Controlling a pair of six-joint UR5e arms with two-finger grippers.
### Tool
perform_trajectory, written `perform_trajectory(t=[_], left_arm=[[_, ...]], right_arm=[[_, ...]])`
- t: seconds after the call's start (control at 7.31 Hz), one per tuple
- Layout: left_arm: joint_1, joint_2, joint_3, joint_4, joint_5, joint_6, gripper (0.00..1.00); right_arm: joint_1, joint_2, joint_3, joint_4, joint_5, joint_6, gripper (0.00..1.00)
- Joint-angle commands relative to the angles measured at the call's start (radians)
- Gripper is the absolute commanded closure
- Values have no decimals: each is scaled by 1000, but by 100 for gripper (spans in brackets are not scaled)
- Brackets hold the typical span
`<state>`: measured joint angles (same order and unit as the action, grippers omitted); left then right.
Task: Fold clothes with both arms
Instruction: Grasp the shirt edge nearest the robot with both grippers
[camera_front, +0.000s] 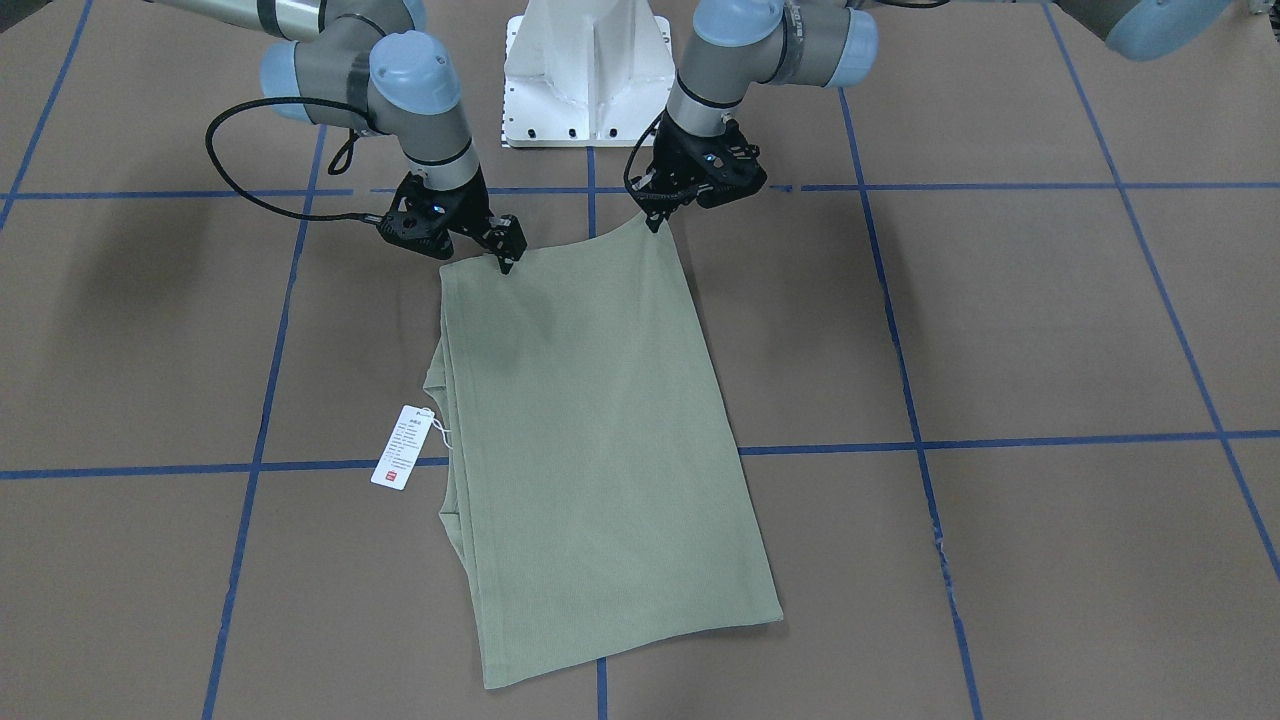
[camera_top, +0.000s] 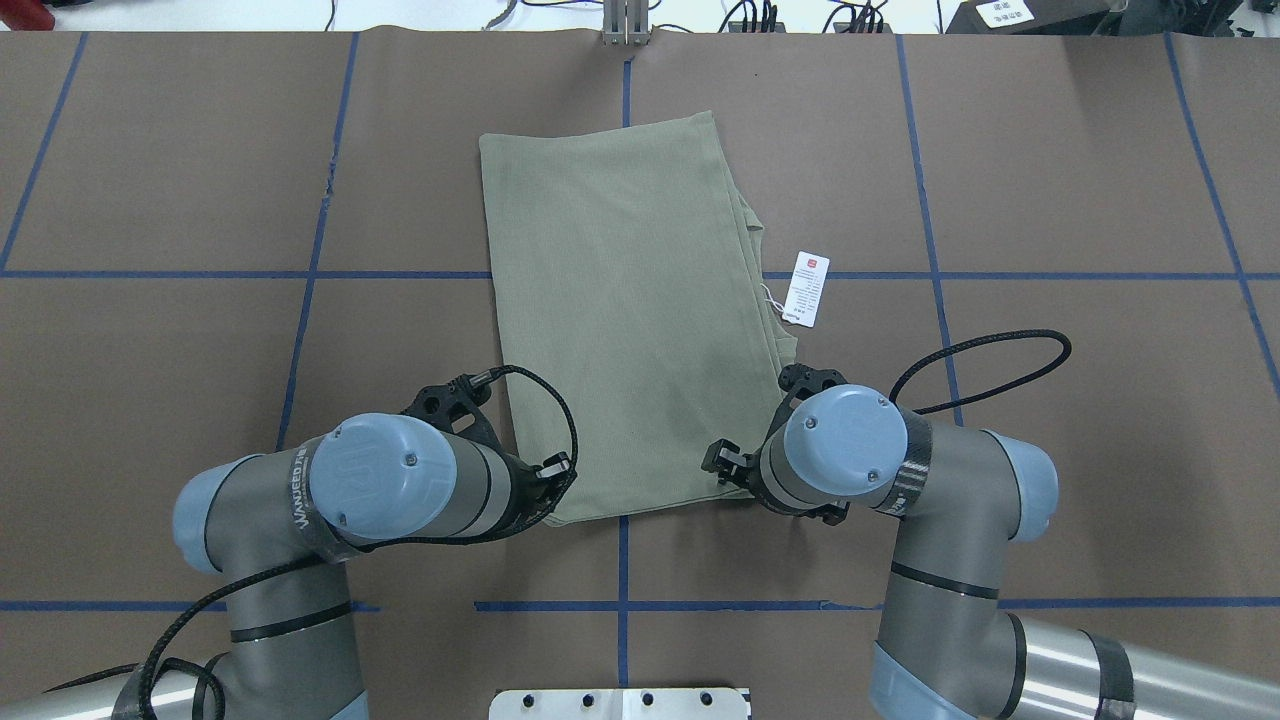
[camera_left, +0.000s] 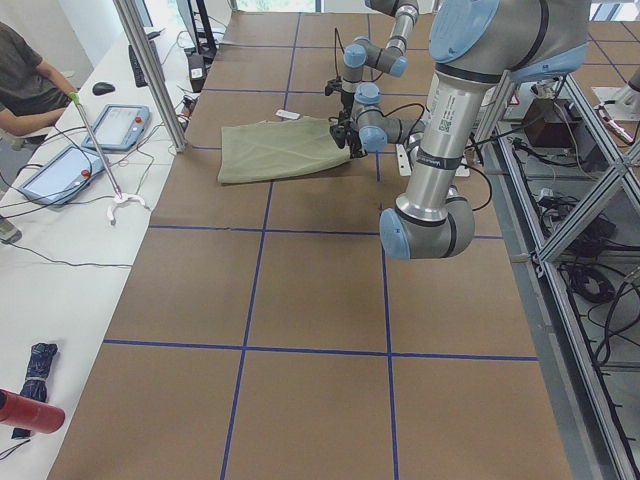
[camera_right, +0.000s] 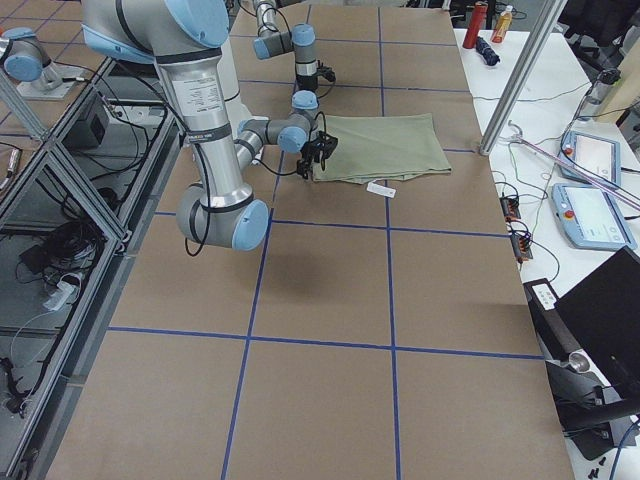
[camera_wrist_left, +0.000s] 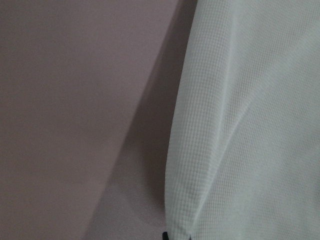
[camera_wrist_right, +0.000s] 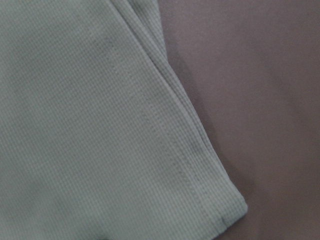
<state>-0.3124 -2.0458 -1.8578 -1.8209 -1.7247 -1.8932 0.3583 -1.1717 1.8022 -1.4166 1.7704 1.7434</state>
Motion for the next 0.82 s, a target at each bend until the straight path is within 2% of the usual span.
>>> perform_trajectory(t=[0.0, 0.55, 0.68], left_arm=[[6, -1, 0, 0, 1, -1, 100], [6, 1, 6, -1, 1, 0, 100], [6, 1, 6, -1, 1, 2, 100]], right_arm=[[11, 1, 5, -7, 3, -2, 0], [8, 1, -4, -7, 3, 1, 2], [7, 3, -4, -7, 3, 1, 14]])
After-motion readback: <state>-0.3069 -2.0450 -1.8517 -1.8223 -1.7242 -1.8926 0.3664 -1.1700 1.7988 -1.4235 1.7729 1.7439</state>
